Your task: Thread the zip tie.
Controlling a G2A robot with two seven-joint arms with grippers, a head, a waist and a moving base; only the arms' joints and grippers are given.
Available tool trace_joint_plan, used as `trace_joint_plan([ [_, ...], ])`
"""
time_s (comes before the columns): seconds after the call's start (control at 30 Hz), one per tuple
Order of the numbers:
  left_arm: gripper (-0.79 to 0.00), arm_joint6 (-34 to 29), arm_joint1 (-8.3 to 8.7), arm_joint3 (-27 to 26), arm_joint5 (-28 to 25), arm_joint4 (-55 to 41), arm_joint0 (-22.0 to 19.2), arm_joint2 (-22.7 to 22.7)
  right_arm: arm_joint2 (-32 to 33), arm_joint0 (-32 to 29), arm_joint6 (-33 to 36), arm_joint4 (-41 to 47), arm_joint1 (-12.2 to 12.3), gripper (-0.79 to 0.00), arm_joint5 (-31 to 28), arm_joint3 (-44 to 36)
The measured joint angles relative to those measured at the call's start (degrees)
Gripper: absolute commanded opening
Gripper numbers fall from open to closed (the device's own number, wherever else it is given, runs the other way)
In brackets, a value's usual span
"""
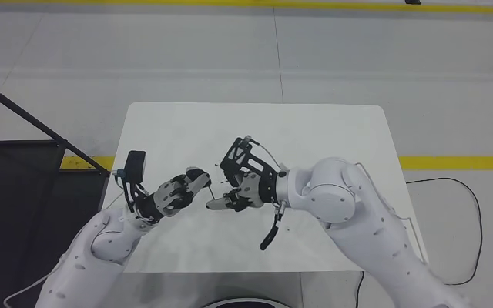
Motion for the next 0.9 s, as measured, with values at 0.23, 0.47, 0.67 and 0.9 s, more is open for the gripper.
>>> trace_joint_plan([
  [0.23, -0.785, 2.2, -0.71, -0.3, 0.3, 2.6, -0.1, 0.9, -0.2, 0.4, -0.2, 0.7, -0.1, -0.36, 0.2, 0.6],
  [0.47, -0.785, 3.4, -1.18, -0.1, 0.4, 3.9, -0.1, 0.9, -0.2, 0.6, -0.2, 1.1, -0.1, -0.425, 0.1, 0.9],
  [0.67, -0.785, 4.2, -1.52, -0.1, 0.4, 4.7, 0.1, 0.7, -0.3, 0.8, 0.0, 1.7, -0.2, -0.483, 0.3, 1.3],
  [0.9, -0.785, 4.6, -1.89, -0.1, 0.3, 5.3, 0.2, 0.4, -0.6, 1.2, 0.3, 2.3, -0.3, -0.643, 0.5, 1.7],
])
